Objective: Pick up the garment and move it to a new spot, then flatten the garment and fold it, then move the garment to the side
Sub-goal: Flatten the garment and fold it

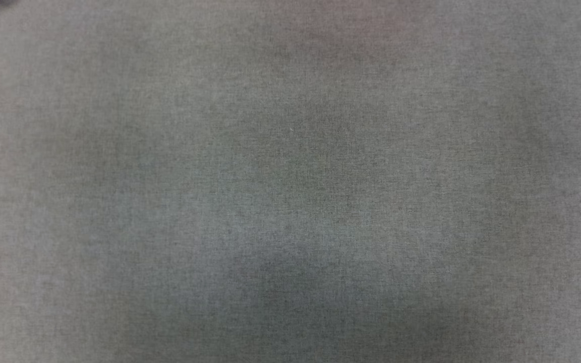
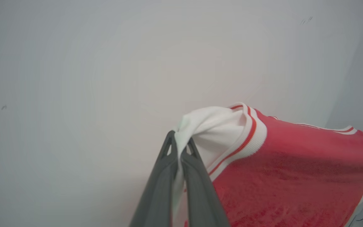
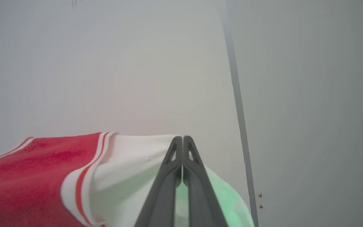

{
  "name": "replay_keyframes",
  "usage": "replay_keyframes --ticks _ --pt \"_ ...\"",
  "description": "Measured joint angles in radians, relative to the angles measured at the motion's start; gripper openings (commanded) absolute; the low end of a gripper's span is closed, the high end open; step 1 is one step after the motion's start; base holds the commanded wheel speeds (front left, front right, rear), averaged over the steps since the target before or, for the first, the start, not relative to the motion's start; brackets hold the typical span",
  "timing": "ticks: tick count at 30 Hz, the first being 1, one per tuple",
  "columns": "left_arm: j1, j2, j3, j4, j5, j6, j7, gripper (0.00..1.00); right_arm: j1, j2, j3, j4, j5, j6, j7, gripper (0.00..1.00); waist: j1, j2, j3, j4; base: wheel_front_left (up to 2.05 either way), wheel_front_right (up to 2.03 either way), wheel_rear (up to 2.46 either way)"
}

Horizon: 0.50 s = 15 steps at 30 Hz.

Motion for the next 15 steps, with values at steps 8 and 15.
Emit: replay_keyframes --ticks 8,15 --pt "0.279 0.028 0.012 -0.15 -0.064 0.001 0.0 0.0 0.262 0.001 0.171 -0.072 0.068 -0.001 0.064 0.0 0.0 0.0 -0.048 -0.003 0.0 0.0 0.0" --pt "0.583 0.087 0.094 -0.344 -0.112 0.001 0.0 0.0 0.566 -0.068 0.311 -0.335 0.289 -0.001 0.143 0.0 0.0 0.0 -0.114 -0.005 0.0 0.0 0.0"
